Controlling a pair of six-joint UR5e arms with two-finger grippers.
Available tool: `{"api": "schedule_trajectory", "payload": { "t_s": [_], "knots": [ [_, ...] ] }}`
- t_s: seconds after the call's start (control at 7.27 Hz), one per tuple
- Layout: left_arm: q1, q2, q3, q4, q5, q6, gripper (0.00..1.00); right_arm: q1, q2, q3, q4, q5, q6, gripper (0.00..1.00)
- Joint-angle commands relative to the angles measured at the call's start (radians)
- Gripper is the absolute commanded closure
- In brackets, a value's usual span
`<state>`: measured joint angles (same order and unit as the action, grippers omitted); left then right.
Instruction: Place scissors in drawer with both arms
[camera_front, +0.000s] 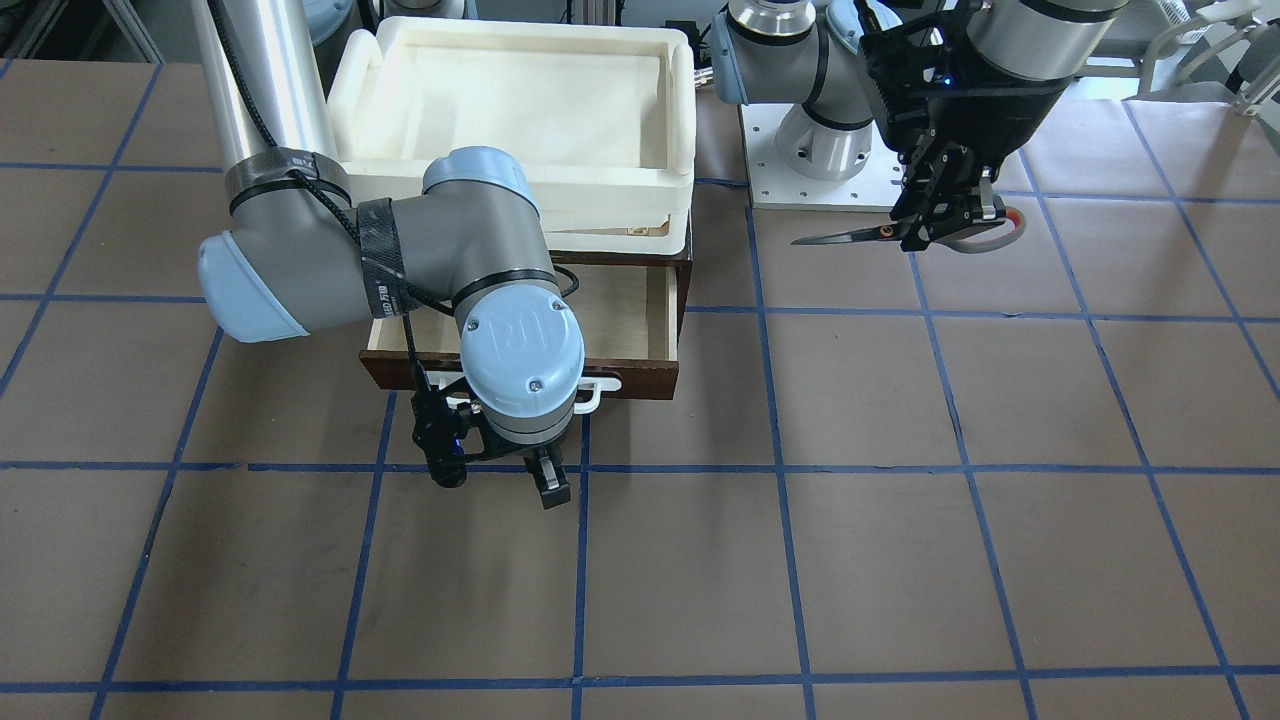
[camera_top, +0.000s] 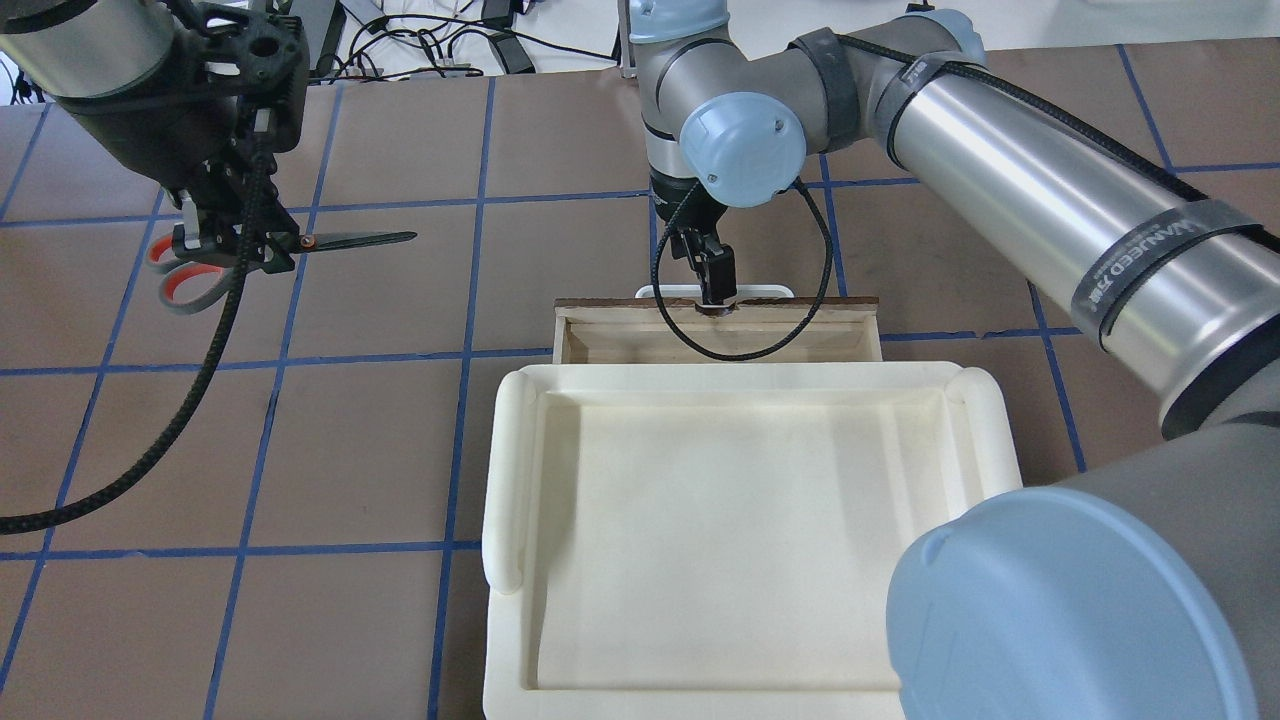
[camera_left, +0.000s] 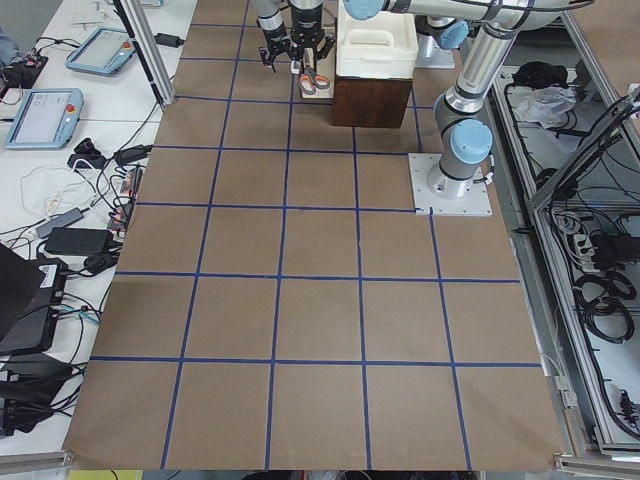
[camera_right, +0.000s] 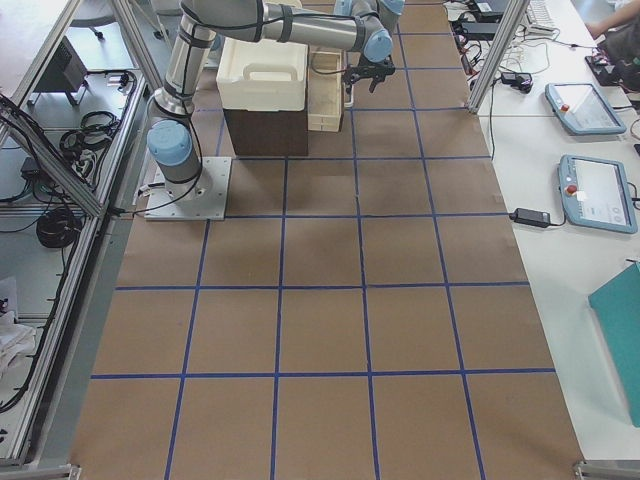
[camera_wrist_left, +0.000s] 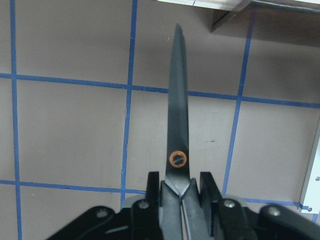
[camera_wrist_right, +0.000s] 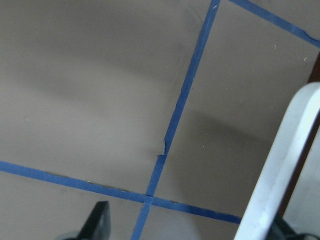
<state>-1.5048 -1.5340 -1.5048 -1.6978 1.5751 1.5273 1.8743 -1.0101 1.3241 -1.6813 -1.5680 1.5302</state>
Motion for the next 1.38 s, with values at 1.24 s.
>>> {"api": "schedule_trajectory", "payload": {
  "t_s": [1.24],
  "knots": [
    [0.0, 0.005, 0.001, -0.002, -0.003, 0.008, 1.0, -0.023, 0.087, -0.129, 0.0, -0.02, -0.09, 0.0]
  ]
}}
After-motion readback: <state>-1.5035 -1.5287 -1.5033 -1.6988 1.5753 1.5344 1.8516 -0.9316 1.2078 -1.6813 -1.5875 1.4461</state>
